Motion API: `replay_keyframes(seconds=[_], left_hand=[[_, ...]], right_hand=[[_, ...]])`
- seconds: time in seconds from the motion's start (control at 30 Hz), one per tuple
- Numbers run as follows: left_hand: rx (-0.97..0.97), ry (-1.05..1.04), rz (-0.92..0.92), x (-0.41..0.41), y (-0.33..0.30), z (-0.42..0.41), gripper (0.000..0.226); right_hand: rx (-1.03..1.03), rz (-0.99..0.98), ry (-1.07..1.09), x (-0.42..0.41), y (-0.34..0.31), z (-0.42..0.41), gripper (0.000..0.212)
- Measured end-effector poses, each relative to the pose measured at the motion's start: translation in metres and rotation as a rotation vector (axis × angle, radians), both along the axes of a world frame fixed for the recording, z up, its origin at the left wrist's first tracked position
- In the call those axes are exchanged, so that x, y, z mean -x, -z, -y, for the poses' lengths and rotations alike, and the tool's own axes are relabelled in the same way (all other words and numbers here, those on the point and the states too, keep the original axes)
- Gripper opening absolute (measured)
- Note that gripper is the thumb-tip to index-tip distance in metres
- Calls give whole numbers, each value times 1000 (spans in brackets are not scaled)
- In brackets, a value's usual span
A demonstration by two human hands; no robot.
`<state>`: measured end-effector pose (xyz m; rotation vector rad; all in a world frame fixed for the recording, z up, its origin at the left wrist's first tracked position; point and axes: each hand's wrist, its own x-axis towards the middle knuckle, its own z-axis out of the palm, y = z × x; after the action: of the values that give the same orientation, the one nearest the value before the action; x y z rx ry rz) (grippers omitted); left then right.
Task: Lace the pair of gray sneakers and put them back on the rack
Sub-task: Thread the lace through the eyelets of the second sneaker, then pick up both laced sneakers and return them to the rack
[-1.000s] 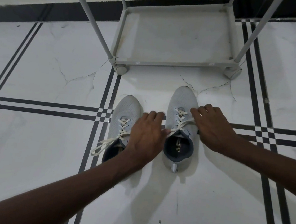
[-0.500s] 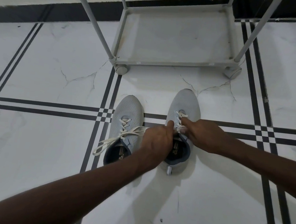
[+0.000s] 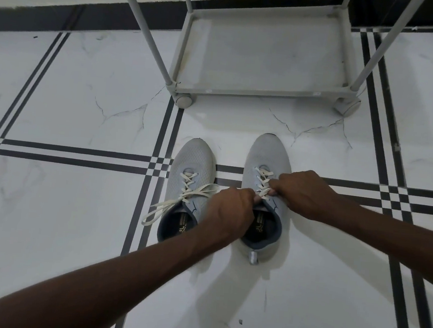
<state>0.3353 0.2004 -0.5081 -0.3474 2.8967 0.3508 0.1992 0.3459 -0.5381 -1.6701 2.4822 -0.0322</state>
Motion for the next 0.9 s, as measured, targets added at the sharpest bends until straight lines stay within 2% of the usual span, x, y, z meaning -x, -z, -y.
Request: replay_keyframes(seconds=[0.1,0.2,0.27,0.3,0.37,0.43,0.47,0.53,0.63,0.8,0.9], left_hand=[[-47,0,-52,-5,-13,26,45],[-166,-102,-74,-15,-27,70,58],[-231,-184,43,-28,-31,104,86],[-264,-220,142,-36,-32,121,102],[-396,-291,374,-52,-27,148,114],[-561,-391,578,-70,-21,154,99],[-591,-427,593,-77,-16,151,89],[-565,-472,486,-85,-4,141,74],[-512,-468,333,-84,3,127,73],[-554,-479,244,-84,11,116,73],[-557,-466,227,-85,13,110,65]], right_hand=[[103,4,163,-10,-2,-8,43],[343,179,464,-38,-9,-18,66],[398,372,691,-62,-11,-21,80],[361,529,827,-72,-11,-20,85],[249,844,1027,-83,-8,-16,93],[213,986,1024,-85,-3,-11,92],[211,989,983,-85,-1,-8,88],[169,938,935,-85,0,-4,80],[96,873,919,-91,2,-4,74],[128,852,860,-87,5,9,81],[130,827,836,-81,8,17,75]])
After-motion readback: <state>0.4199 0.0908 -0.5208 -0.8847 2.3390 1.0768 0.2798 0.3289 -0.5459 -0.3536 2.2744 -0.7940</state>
